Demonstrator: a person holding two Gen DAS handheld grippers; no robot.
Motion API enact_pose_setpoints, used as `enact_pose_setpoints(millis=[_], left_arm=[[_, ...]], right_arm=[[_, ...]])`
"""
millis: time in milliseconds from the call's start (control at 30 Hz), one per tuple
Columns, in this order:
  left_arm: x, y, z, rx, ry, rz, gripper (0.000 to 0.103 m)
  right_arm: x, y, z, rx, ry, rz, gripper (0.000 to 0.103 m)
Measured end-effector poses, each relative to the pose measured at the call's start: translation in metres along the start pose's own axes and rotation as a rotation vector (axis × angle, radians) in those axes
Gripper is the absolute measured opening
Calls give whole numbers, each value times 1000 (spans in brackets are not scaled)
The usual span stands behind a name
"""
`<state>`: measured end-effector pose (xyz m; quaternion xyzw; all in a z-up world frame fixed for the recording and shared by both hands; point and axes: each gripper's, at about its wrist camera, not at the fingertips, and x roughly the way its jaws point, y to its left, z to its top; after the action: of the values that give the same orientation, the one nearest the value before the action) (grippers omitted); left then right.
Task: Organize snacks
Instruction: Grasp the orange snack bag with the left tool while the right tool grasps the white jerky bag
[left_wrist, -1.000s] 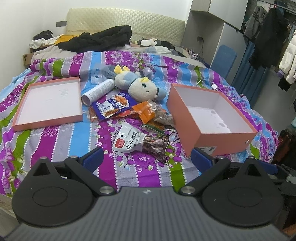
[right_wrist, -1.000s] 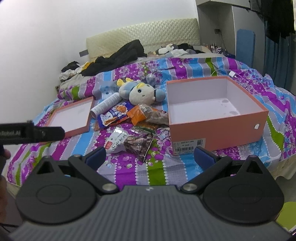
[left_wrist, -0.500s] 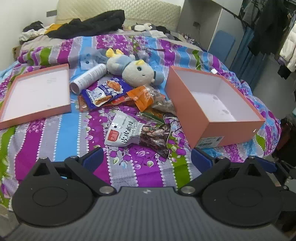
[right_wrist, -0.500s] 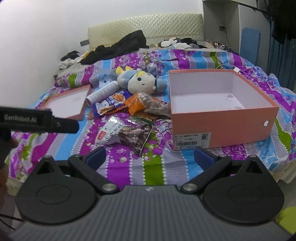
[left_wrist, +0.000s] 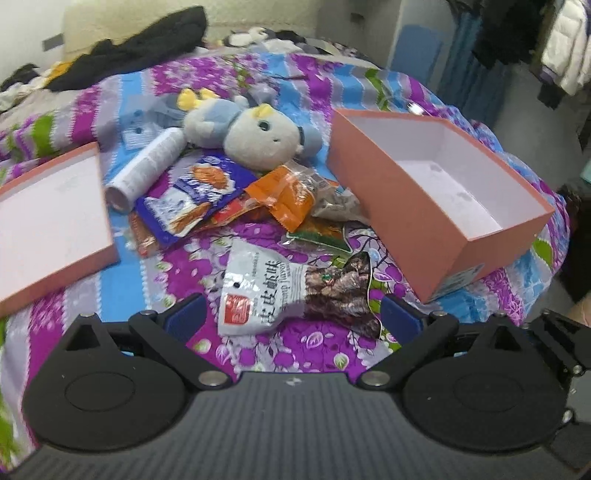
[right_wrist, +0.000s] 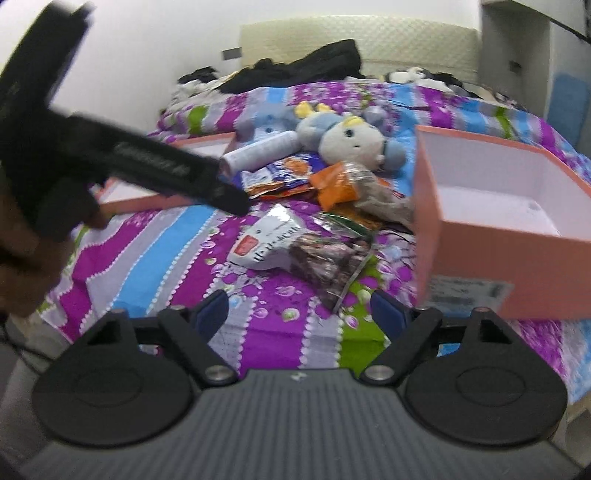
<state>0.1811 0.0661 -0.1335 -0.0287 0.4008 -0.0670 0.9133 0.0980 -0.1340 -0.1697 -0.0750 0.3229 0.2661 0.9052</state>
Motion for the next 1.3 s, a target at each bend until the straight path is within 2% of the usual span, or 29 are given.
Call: enact_pose_setpoints(millis=[267, 433, 533, 633, 933, 1200, 1300], left_arm=[[48, 9, 32, 112, 1, -58, 101], [85, 15, 50, 196, 33, -67, 101], [105, 14, 61, 256, 43, -61, 101], [126, 12, 75, 312, 59, -75, 101], [176, -8, 109, 524, 60, -95, 101], [218, -14, 120, 583, 89, -115, 101], [233, -13, 120, 572, 108, -133, 100]], right_arm=[[46, 9, 3, -173, -29, 82, 84], [72, 9, 9, -342, -72, 83, 84], [91, 7, 14, -431, -68, 72, 84], [106, 2, 20, -467, -54, 108, 84], [136, 0, 30, -518, -30, 133, 84], [163, -6, 32, -524, 19, 137, 83], [171, -6, 32, -533, 41, 138, 73]])
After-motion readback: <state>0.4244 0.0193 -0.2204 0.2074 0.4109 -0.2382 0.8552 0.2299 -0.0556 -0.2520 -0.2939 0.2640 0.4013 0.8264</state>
